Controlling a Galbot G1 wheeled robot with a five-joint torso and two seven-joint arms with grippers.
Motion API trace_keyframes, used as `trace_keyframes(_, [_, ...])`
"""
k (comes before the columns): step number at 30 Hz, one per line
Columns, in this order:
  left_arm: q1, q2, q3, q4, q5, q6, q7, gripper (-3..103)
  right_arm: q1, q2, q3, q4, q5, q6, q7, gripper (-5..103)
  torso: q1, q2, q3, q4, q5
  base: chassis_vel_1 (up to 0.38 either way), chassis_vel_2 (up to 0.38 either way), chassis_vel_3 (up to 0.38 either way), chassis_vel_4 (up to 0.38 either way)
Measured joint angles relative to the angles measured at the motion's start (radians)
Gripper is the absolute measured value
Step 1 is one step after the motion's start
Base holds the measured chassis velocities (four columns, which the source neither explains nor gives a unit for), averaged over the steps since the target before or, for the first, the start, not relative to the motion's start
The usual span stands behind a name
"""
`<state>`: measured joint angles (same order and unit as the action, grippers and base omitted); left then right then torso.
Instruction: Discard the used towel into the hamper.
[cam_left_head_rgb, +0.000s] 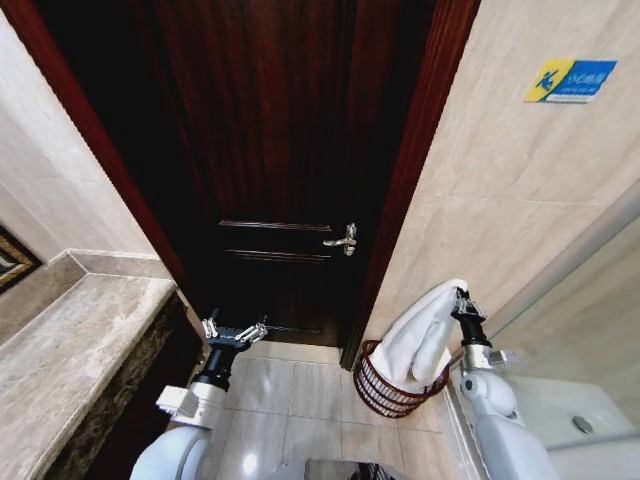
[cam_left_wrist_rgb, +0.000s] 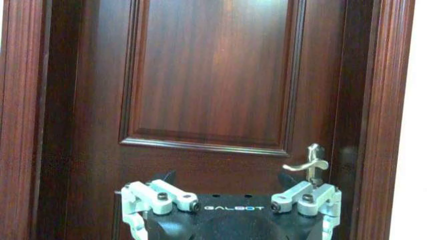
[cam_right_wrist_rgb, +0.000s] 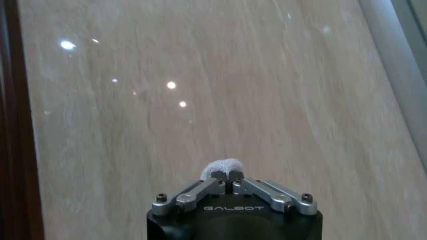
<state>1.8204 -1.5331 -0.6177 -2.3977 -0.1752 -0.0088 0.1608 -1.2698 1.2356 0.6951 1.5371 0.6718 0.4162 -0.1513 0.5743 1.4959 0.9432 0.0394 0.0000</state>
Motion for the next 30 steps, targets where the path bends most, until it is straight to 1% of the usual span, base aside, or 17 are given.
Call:
trace_keyframes(2, [0.000,0.000,0.000,0.000,0.000,0.000,0.000,99,-0.011,0.028,-0.021,0.024,-0.018,-0.008,0.002,1,0.000,0.000,0.000,0.0001,0.0000,0.000,0.000,0.000,0.000])
trace_keyframes(3, [0.000,0.000,0.000,0.000,0.000,0.000,0.000,99,-0.018,0.047,-0.032,0.036,-0.030,-0.010,0.002,1,0.000,0.000,0.000,0.0002,-0.0006,0.000,0.000,0.000,0.000])
trace_keyframes(4, [0.000,0.000,0.000,0.000,0.000,0.000,0.000,99,-0.018,0.047,-0.032,0.036,-0.030,-0.010,0.002,1,0.000,0.000,0.000,0.0002,-0.0006,0.000,0.000,0.000,0.000])
trace_keyframes(5, [0.000,0.000,0.000,0.000,0.000,0.000,0.000,99,-0.024,0.066,-0.043,0.042,-0.041,-0.014,0.002,1,0.000,0.000,0.000,0.0002,0.0000,0.000,0.000,0.000,0.000])
trace_keyframes(8, [0.000,0.000,0.000,0.000,0.000,0.000,0.000,99,-0.022,0.081,-0.048,0.025,-0.056,-0.009,0.002,1,0.000,0.000,0.000,0.0003,-0.0001,0.000,0.000,0.000,0.000])
trace_keyframes(11, [0.000,0.000,0.000,0.000,0.000,0.000,0.000,99,-0.010,0.081,-0.040,-0.004,-0.055,-0.003,0.005,1,0.000,0.000,0.000,0.0002,0.0001,0.000,0.000,0.000,0.000])
trace_keyframes(14, [0.000,0.000,0.000,0.000,0.000,0.000,0.000,99,0.020,0.061,-0.018,-0.071,-0.030,0.019,0.036,1,0.000,0.000,0.000,0.0003,-0.0006,0.000,0.000,0.000,0.000])
trace_keyframes(19, [0.000,0.000,0.000,0.000,0.000,0.000,0.000,99,0.027,0.042,-0.013,-0.135,-0.019,0.044,0.034,1,0.000,0.000,0.000,0.0000,0.0001,0.000,0.000,0.000,0.000])
trace_keyframes(24, [0.000,0.000,0.000,0.000,0.000,0.000,0.000,99,0.035,0.038,-0.017,-0.196,-0.018,0.074,0.021,1,0.000,0.000,0.000,0.0000,-0.0002,0.000,0.000,0.000,0.000])
trace_keyframes(26, [0.000,0.000,0.000,0.000,0.000,0.000,0.000,99,0.053,0.042,-0.023,-0.250,-0.032,0.088,-0.002,1,0.000,0.000,0.000,0.0001,-0.0001,0.000,0.000,0.000,0.000])
trace_keyframes(27, [0.000,0.000,0.000,0.000,0.000,0.000,0.000,99,0.072,0.044,-0.028,-0.299,-0.048,0.108,-0.017,1,0.000,0.000,0.000,0.0002,-0.0006,0.000,0.000,0.000,0.000])
trace_keyframes(28, [0.000,0.000,0.000,0.000,0.000,0.000,0.000,99,0.072,0.044,-0.028,-0.299,-0.048,0.108,-0.017,1,0.000,0.000,0.000,0.0002,-0.0006,0.000,0.000,0.000,0.000])
trace_keyframes(30, [0.000,0.000,0.000,0.000,0.000,0.000,0.000,99,0.108,0.048,-0.038,-0.398,-0.071,0.135,-0.043,1,0.000,0.000,0.000,0.0004,0.0005,0.000,0.000,0.000,0.000])
